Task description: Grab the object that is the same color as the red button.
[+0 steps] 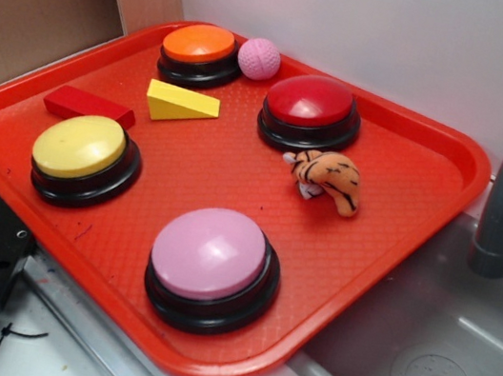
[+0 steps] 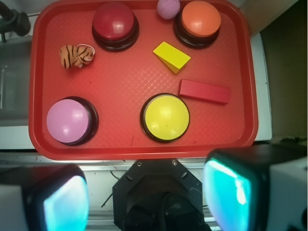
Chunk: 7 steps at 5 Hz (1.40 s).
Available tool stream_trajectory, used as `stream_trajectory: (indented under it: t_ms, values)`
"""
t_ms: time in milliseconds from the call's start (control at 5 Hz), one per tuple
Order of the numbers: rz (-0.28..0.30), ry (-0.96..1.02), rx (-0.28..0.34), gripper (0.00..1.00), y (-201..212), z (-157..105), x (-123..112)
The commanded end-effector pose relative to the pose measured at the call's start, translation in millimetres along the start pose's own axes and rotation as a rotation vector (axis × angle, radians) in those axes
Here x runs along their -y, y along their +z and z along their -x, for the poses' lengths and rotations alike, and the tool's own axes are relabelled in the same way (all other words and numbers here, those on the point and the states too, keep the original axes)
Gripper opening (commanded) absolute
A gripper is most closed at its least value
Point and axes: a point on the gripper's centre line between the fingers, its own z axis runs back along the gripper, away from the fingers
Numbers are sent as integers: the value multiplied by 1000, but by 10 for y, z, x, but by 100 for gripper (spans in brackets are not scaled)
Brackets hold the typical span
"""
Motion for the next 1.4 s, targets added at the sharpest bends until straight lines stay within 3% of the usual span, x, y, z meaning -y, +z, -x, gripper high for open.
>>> stream_trajectory:
  t_ms: [0,200,600,800,1200]
  values:
    - [0,0,0,100,0,0,0]
    - [-1,116,20,100,-98,-32,-105]
    - [5,566,43,100,-473,-143,-476]
    - [36,815,109,100,-744,-221,-677]
    - [-63,1302,185,100,-1280,-467,-1115]
